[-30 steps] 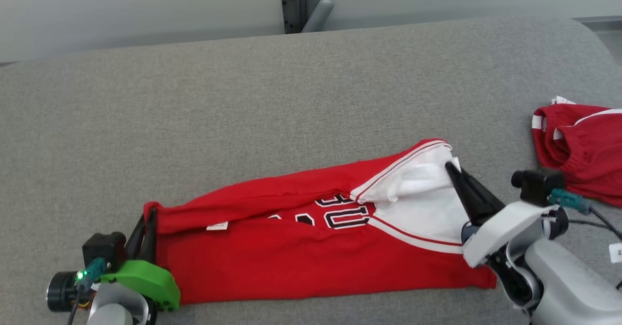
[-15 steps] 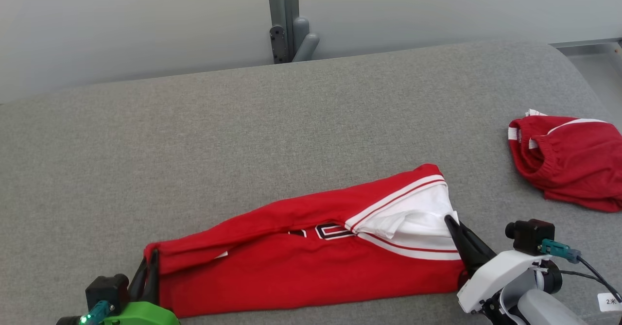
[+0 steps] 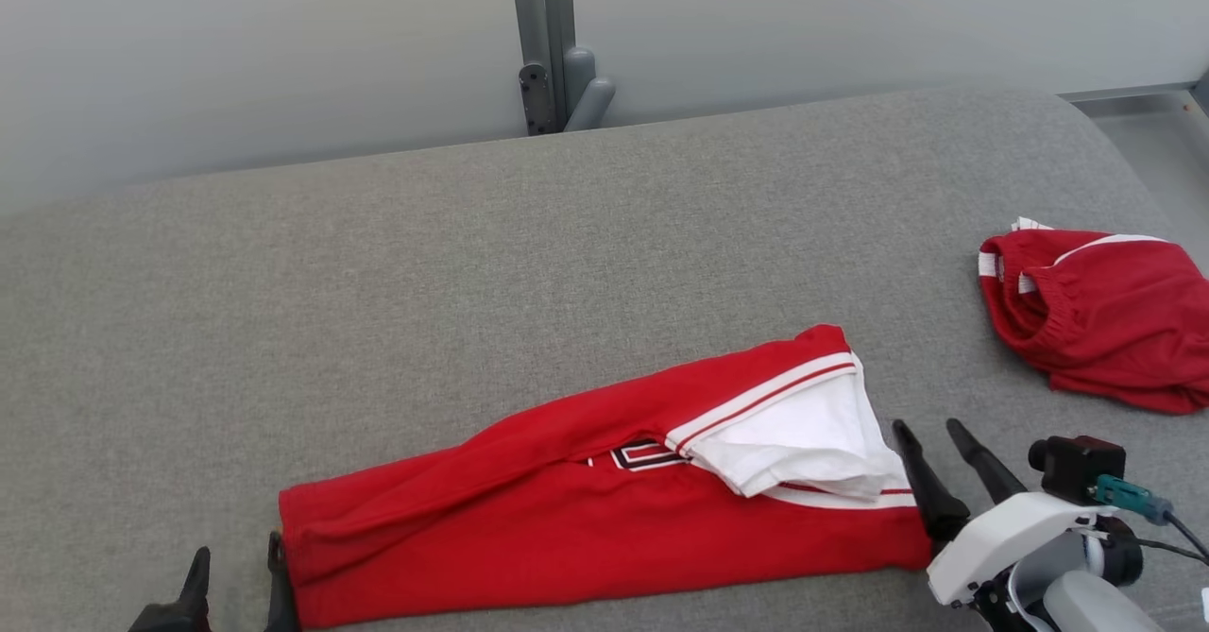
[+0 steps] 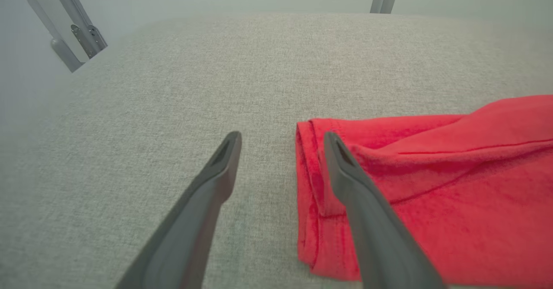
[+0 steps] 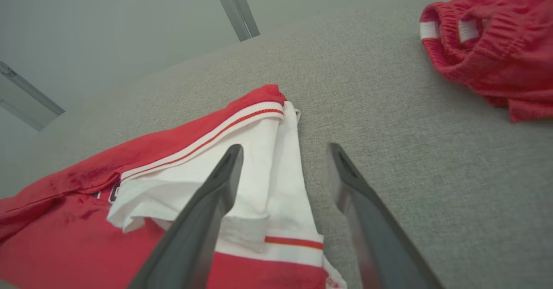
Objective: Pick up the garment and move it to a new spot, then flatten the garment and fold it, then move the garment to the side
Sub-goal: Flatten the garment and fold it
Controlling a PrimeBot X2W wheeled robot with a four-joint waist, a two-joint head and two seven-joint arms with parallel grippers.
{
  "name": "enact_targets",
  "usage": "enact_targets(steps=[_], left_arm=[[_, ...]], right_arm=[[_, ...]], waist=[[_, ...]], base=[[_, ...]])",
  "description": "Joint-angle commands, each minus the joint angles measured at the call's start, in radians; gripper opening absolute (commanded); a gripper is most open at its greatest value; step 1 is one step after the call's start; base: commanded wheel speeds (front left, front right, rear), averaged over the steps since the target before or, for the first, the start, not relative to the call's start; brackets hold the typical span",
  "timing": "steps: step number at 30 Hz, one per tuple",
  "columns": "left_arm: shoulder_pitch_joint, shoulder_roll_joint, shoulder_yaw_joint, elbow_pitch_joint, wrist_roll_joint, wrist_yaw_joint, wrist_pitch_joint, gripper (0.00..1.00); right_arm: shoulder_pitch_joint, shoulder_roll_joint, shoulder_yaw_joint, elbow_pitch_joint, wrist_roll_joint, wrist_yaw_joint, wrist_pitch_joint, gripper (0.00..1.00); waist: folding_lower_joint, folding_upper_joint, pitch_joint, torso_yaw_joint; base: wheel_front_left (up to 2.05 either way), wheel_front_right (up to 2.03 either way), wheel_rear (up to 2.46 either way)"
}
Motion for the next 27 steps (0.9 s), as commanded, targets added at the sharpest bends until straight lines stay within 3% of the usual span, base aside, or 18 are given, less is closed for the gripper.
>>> enact_targets(steps=[1, 11, 27], left_arm=[[0.035, -0.008, 0.01, -0.033, 0.014, 0.024, 0.001, 1.0], [0.061, -0.022, -0.046, -0.102, 0.025, 0.043, 0.001, 1.0], [0.006, -0.021, -0.125, -0.102, -0.002, 0.059, 0.001, 1.0]], right_arm=[[0.021, 0.006, -0.042, 0.002, -0.038, 0.0, -0.003, 1.0], [0.031, 0.089, -0.207, -0.01, -0.23, 0.0, -0.002, 1.0], [-0.108, 0.138, -0.212, 0.338, -0.291, -0.001, 0.073, 1.0]], waist=[[0.0, 0.0, -0.008, 0.009], [0.0, 0.0, -0.013, 0.058], [0.0, 0.0, 0.051, 0.141]], base=[[0.0, 0.0, 0.0], [0.0, 0.0, 0.0], [0.0, 0.0, 0.0]])
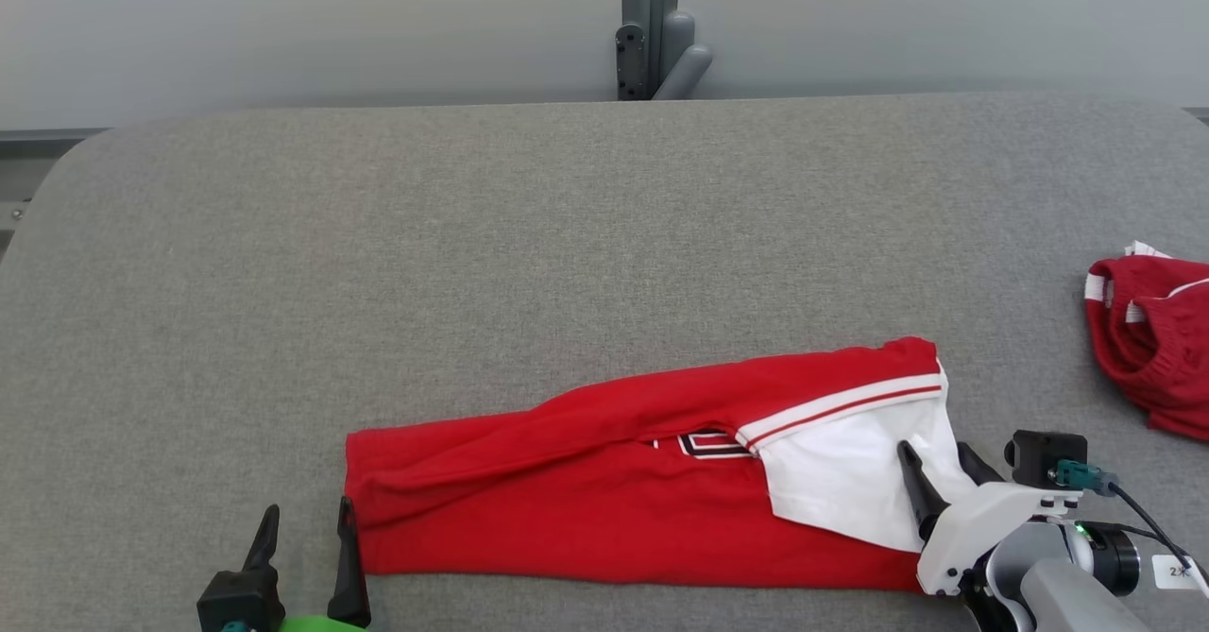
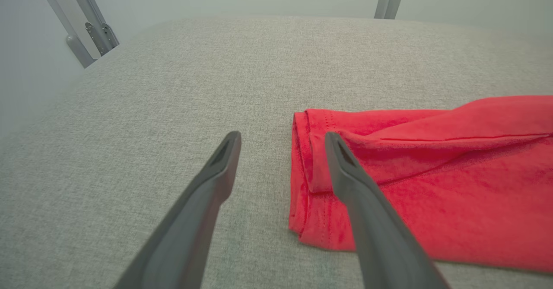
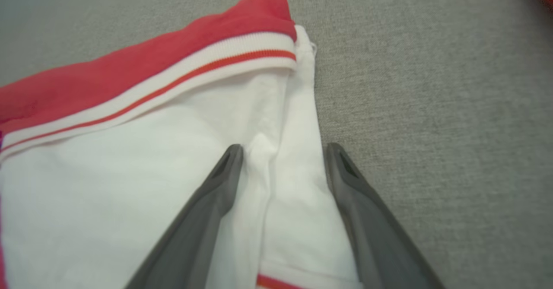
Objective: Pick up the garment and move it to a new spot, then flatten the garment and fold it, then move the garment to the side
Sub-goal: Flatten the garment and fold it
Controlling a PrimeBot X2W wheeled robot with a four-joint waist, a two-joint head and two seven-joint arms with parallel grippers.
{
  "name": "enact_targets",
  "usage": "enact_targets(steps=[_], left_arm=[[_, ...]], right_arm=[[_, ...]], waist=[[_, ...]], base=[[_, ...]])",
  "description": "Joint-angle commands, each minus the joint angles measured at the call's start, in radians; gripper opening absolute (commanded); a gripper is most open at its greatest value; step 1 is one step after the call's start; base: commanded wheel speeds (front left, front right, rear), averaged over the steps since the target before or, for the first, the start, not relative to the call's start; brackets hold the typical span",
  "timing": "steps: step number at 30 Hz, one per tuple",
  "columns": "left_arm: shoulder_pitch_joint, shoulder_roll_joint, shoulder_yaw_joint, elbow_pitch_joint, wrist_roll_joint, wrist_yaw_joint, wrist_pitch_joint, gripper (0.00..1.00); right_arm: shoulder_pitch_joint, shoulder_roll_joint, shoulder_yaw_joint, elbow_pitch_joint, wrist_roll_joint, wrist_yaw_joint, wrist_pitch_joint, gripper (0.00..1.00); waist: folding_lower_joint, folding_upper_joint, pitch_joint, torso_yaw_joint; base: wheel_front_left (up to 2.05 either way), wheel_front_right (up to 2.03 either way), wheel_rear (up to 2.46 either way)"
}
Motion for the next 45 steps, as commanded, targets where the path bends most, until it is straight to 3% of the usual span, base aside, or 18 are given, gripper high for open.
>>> enact_targets(steps=[1, 6, 7, 20, 27, 37, 45], left_arm=[[-0.02, 0.003, -0.002, 0.001, -0.003, 0.001, 0.0, 1.0], [-0.02, 0.003, 0.0, 0.002, -0.003, -0.002, 0.0, 1.0], [-0.015, 0.003, 0.001, 0.004, -0.005, -0.003, 0.0, 1.0], [-0.014, 0.003, -0.012, 0.01, -0.008, -0.012, 0.0, 1.0], [0.0, 0.003, -0.029, 0.014, -0.012, -0.019, 0.0, 1.0], [0.002, 0.003, -0.075, 0.028, -0.018, -0.029, 0.0, 1.0], [-0.01, 0.003, -0.149, 0.038, -0.027, -0.036, 0.0, 1.0]], right_arm=[[-0.006, 0.001, -0.007, 0.035, -0.005, -0.002, 0.016, 1.0], [-0.012, 0.041, 0.022, 0.104, 0.025, -0.001, 0.028, 1.0], [-0.012, 0.046, 0.042, 0.108, 0.042, 0.0, 0.024, 0.0], [-0.051, -0.041, 0.004, 0.085, 0.122, -0.003, -0.061, 0.0], [-0.017, -0.048, -0.013, -0.036, 0.107, -0.002, -0.066, 0.0], [0.046, -0.042, 0.265, -0.342, 0.199, -0.001, -0.026, 0.0], [0.003, -0.001, 0.443, -0.43, 0.242, -0.001, 0.058, 0.0]], waist=[[0.0, 0.0, 0.012, 0.018], [0.0, 0.0, 0.018, 0.033], [0.0, 0.0, 0.017, 0.035], [0.0, 0.0, 0.004, 0.021], [0.0, 0.0, -0.007, 0.012], [0.0, 0.0, -0.033, 0.015], [0.0, 0.0, -0.039, 0.09]], base=[[0.0, 0.0, 0.0], [0.0, 0.0, 0.0], [0.0, 0.0, 0.0], [0.0, 0.0, 0.0], [0.0, 0.0, 0.0], [0.0, 0.0, 0.0], [0.0, 0.0, 0.0]])
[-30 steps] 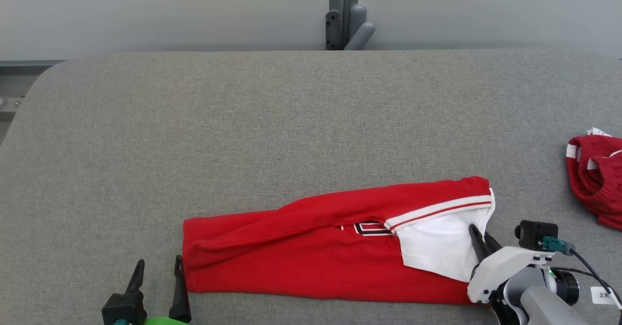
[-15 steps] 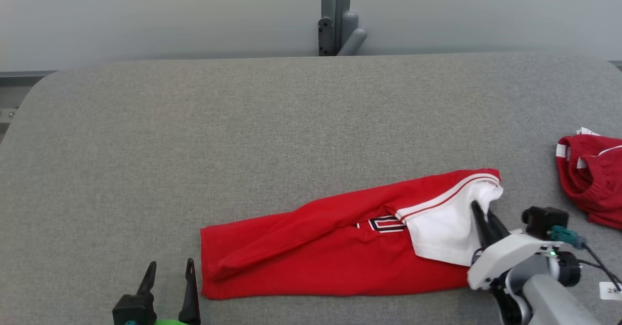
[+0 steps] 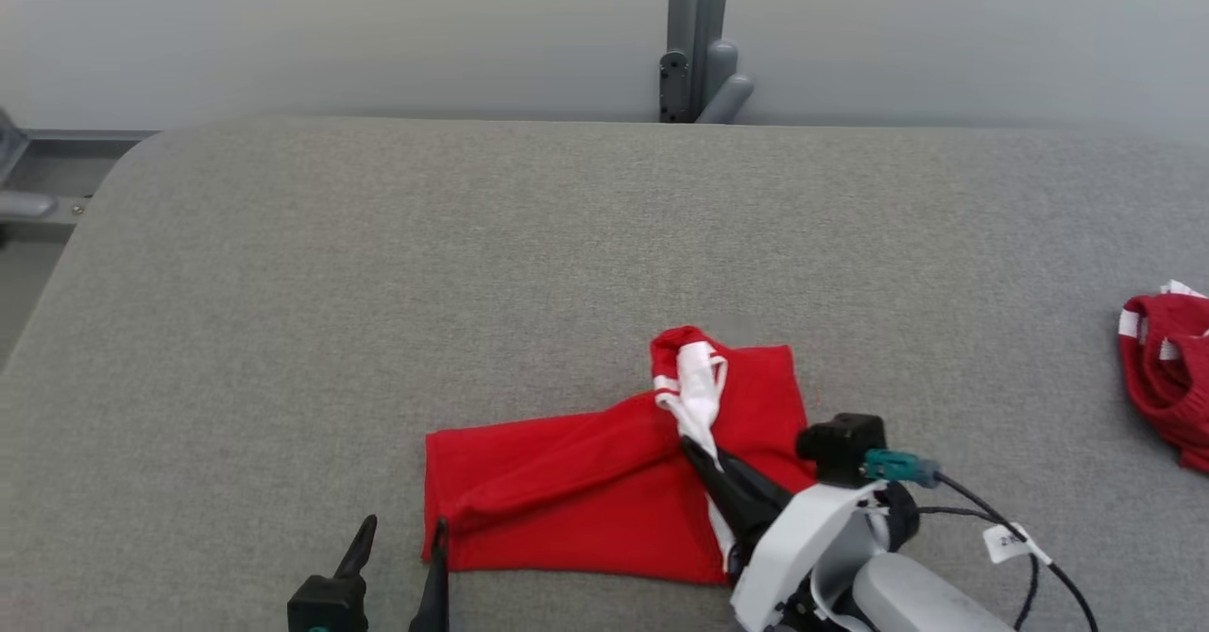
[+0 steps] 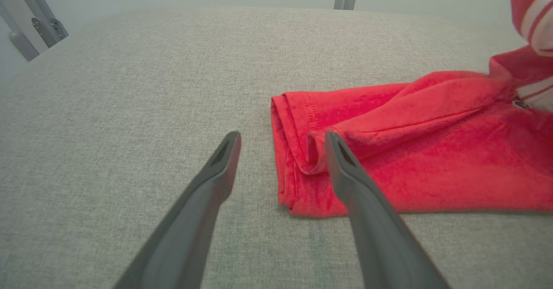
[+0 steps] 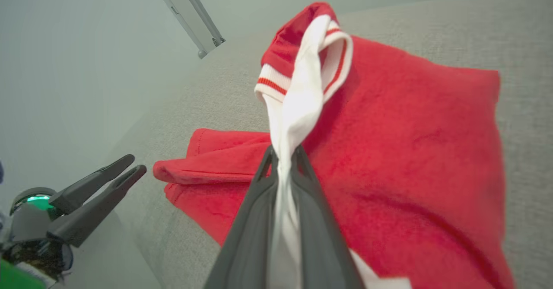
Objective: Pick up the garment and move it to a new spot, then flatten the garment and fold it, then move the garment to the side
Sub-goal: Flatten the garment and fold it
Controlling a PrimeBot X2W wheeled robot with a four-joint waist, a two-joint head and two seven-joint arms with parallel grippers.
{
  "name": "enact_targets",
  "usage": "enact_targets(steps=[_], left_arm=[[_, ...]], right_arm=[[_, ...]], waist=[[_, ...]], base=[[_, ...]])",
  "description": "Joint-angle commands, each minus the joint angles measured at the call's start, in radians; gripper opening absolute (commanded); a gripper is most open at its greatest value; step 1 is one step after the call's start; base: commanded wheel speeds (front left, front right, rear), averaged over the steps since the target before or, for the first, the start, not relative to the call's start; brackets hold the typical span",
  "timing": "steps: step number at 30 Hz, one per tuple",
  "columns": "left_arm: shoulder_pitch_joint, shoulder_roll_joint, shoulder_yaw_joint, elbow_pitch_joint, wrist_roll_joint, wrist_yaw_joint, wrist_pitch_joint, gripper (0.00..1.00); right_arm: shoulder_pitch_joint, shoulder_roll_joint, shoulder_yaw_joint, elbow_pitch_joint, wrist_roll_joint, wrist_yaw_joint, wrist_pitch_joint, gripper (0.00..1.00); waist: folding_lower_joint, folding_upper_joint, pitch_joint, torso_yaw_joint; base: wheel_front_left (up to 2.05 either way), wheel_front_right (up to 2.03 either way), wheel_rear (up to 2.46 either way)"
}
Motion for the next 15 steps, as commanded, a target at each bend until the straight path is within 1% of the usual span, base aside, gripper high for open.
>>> enact_targets(steps=[1, 3, 7, 11, 15], left_arm=[[-0.015, 0.003, -0.005, 0.002, -0.011, -0.002, 0.0, 1.0], [-0.019, 0.003, -0.023, 0.001, -0.015, 0.0, 0.0, 1.0], [-0.033, 0.003, -0.066, 0.002, -0.021, 0.002, 0.0, 1.0], [-0.046, 0.003, -0.107, 0.006, -0.022, 0.002, 0.0, 1.0], [-0.053, 0.003, -0.133, 0.009, -0.025, 0.005, 0.0, 1.0]], right_arm=[[-0.014, 0.004, 0.008, -0.003, 0.007, 0.0, 0.003, 0.0], [-0.037, 0.029, 0.05, 0.011, 0.011, 0.0, 0.014, 0.0], [-0.09, 0.07, 0.095, 0.072, 0.028, 0.0, 0.012, 0.0], [-0.15, 0.098, 0.12, 0.162, 0.043, 0.0, -0.005, 0.0], [-0.209, 0.115, 0.138, 0.26, 0.048, 0.0, -0.041, 0.0]], waist=[[0.0, 0.0, -0.002, 0.045], [0.0, 0.0, 0.0, 0.077], [0.0, 0.0, 0.008, 0.151], [0.0, 0.0, 0.019, 0.224], [0.0, 0.0, 0.031, 0.274]], base=[[0.0, 0.0, 0.0], [0.0, 0.0, 0.0], [0.0, 0.0, 0.0], [0.0, 0.0, 0.0], [0.0, 0.0, 0.0]])
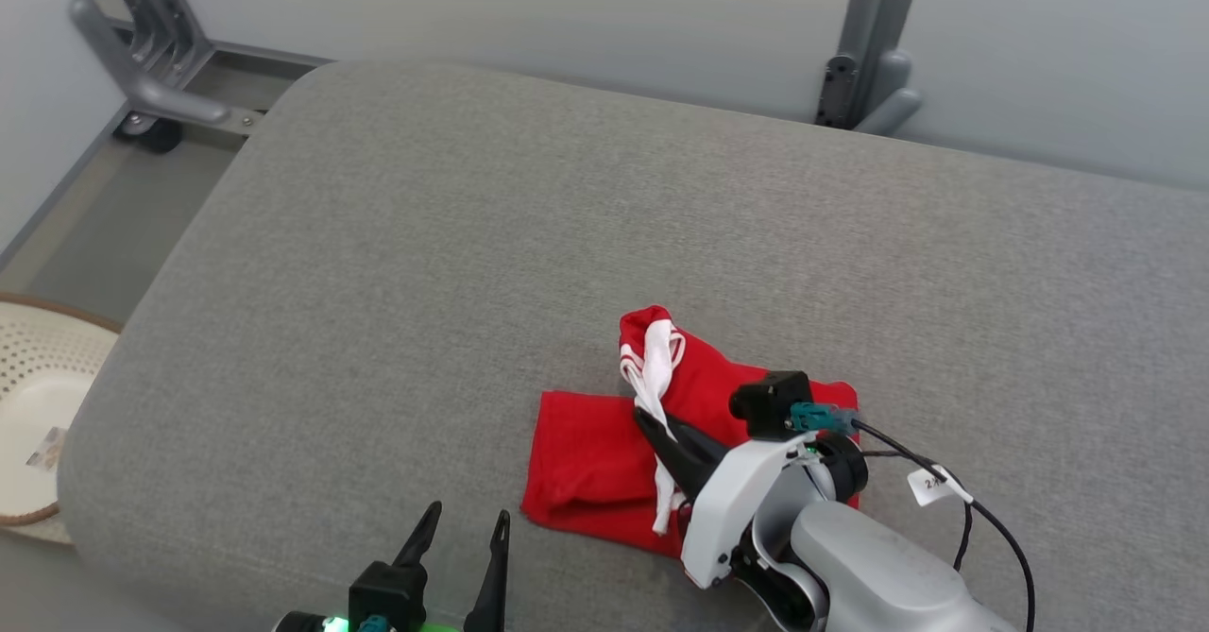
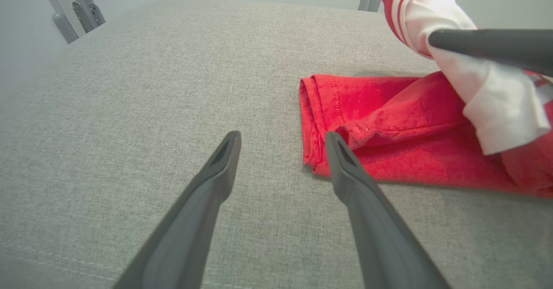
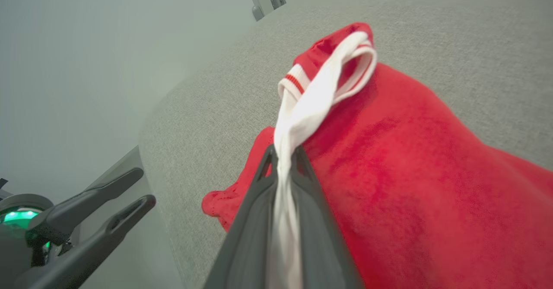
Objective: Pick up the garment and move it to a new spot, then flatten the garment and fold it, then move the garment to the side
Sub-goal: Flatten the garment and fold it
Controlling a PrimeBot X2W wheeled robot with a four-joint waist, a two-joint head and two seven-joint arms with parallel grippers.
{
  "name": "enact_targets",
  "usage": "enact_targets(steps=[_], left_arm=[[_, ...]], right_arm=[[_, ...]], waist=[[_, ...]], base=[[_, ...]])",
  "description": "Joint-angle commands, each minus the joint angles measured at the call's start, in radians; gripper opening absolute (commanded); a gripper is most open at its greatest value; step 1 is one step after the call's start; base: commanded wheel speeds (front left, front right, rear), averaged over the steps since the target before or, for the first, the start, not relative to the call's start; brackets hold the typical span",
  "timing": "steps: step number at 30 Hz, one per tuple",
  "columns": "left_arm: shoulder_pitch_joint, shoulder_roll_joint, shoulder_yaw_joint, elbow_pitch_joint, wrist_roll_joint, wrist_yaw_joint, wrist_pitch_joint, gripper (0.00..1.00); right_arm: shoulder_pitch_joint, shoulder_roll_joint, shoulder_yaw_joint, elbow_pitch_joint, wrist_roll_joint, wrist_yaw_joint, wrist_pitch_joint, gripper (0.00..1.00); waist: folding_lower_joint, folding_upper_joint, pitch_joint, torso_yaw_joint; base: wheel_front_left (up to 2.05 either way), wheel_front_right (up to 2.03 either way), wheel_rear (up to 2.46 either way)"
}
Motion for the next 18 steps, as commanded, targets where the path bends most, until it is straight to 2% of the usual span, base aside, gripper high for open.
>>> enact_targets(steps=[1, 2, 3, 4, 5, 12, 18], left_arm=[[-0.018, 0.003, -0.01, 0.003, -0.002, 0.004, 0.0, 1.0], [-0.02, 0.003, -0.012, 0.004, -0.004, 0.007, 0.0, 1.0], [-0.022, 0.003, -0.015, 0.004, -0.005, 0.008, 0.0, 1.0], [-0.023, 0.003, -0.017, 0.004, -0.007, 0.01, 0.0, 1.0], [-0.024, 0.003, -0.019, 0.004, -0.01, 0.011, 0.0, 1.0], [-0.026, 0.003, -0.002, 0.001, -0.017, 0.03, 0.0, 1.0], [-0.021, 0.003, 0.032, -0.013, -0.011, 0.04, 0.0, 1.0]], right_arm=[[-0.035, 0.006, 0.013, 0.04, 0.001, 0.0, -0.019, 0.0], [-0.046, 0.008, 0.015, 0.063, 0.01, 0.0, -0.027, 0.0], [-0.06, 0.008, 0.014, 0.086, 0.017, 0.0, -0.035, 0.14], [-0.072, 0.008, 0.018, 0.102, 0.024, 0.0, -0.043, 0.7], [-0.083, 0.01, 0.017, 0.112, 0.037, 0.0, -0.053, 1.0], [-0.113, 0.01, -0.011, 0.125, 0.064, 0.0, -0.096, 1.0], [-0.037, -0.04, -0.178, 0.061, -0.07, 0.0, -0.096, 1.0]], waist=[[0.0, 0.0, 0.024, 0.081], [0.0, 0.0, 0.027, 0.087], [0.0, 0.0, 0.03, 0.093], [0.0, 0.0, 0.033, 0.097], [0.0, 0.0, 0.035, 0.099], [0.0, 0.0, 0.03, 0.059], [0.0, 0.0, 0.014, -0.016]], base=[[0.0, 0.0, 0.0], [0.0, 0.0, 0.0], [0.0, 0.0, 0.0], [0.0, 0.0, 0.0], [0.0, 0.0, 0.0], [0.0, 0.0, 0.0], [0.0, 0.0, 0.0]])
